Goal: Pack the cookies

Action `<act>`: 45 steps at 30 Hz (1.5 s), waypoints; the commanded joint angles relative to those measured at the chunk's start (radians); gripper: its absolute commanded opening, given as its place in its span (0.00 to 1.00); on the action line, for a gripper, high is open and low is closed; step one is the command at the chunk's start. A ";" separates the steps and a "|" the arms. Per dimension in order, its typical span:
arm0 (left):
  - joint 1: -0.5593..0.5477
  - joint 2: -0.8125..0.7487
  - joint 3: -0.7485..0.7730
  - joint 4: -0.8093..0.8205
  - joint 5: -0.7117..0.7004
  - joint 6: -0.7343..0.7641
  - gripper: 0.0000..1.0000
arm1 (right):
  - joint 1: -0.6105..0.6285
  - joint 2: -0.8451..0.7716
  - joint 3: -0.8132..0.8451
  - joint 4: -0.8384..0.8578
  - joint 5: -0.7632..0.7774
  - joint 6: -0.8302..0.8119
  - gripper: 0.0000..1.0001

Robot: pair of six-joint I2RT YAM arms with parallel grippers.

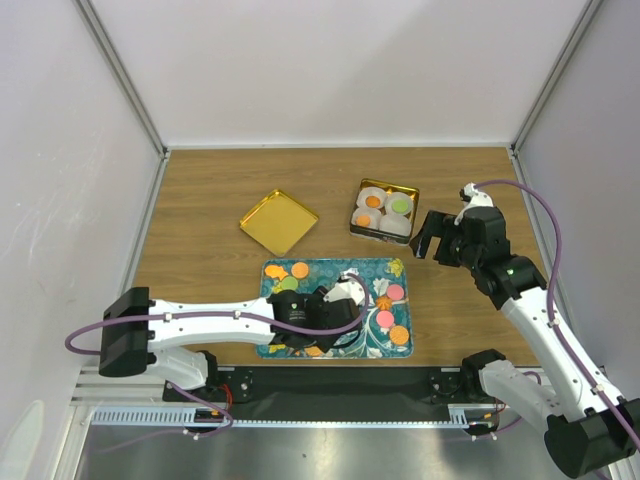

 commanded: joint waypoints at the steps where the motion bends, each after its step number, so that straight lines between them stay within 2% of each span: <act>1: 0.004 -0.029 -0.005 0.028 0.014 -0.009 0.57 | -0.004 -0.021 0.000 0.027 -0.002 -0.011 1.00; 12: 0.009 -0.066 0.000 -0.007 0.007 -0.009 0.47 | -0.004 -0.019 -0.006 0.032 -0.002 -0.005 1.00; 24: 0.055 -0.075 0.099 -0.010 -0.029 0.043 0.43 | -0.005 -0.025 0.008 0.024 0.001 -0.008 1.00; 31: 0.118 0.000 0.263 0.017 -0.029 0.135 0.43 | -0.007 -0.025 0.037 0.012 0.009 -0.011 1.00; 34: 0.171 0.063 0.389 0.042 -0.026 0.184 0.43 | -0.010 -0.025 0.048 0.006 0.011 -0.011 1.00; 45: 0.319 0.409 0.764 0.057 0.024 0.313 0.43 | -0.027 -0.042 0.079 -0.033 0.004 -0.020 1.00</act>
